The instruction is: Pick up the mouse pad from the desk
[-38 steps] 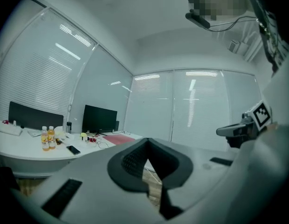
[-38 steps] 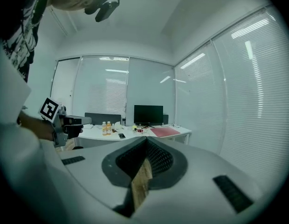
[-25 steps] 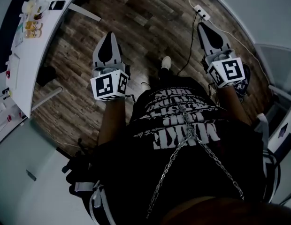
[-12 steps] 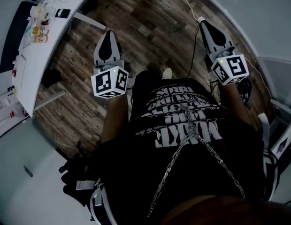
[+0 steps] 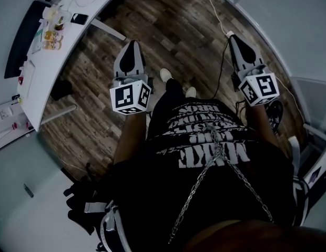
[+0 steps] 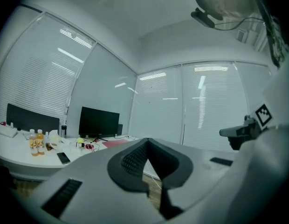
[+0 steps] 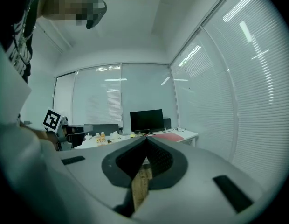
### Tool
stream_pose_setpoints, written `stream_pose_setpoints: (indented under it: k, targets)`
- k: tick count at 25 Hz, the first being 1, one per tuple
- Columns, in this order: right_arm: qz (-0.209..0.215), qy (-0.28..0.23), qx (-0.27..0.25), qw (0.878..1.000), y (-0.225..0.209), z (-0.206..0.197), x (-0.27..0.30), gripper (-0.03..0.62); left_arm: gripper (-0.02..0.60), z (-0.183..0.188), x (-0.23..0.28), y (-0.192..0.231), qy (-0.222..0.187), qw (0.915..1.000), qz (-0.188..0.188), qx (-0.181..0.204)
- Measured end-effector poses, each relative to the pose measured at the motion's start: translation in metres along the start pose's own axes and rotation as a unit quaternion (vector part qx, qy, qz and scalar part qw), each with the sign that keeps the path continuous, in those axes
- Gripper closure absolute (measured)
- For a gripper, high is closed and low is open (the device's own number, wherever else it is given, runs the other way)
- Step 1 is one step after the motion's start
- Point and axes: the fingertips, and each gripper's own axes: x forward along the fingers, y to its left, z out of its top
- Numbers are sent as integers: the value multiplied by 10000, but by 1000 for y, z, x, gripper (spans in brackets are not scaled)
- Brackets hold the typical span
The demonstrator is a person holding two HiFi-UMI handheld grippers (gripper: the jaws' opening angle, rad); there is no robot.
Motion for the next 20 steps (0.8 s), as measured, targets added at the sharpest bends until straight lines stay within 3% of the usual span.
stream_pose_setpoints:
  k: [8,17,20]
  targets:
    - [103,114,-48,9999,12,3,32,592,574,1,18,17,6,9999,-141,90]
    - [178,13,-196,9996,18,26,84,594,574,24,39,45,-300,9984,-486,-14]
    - [247,-38,-288,9993,24,36,108,592,574,31,54,63,-361,9983,-451,-22]
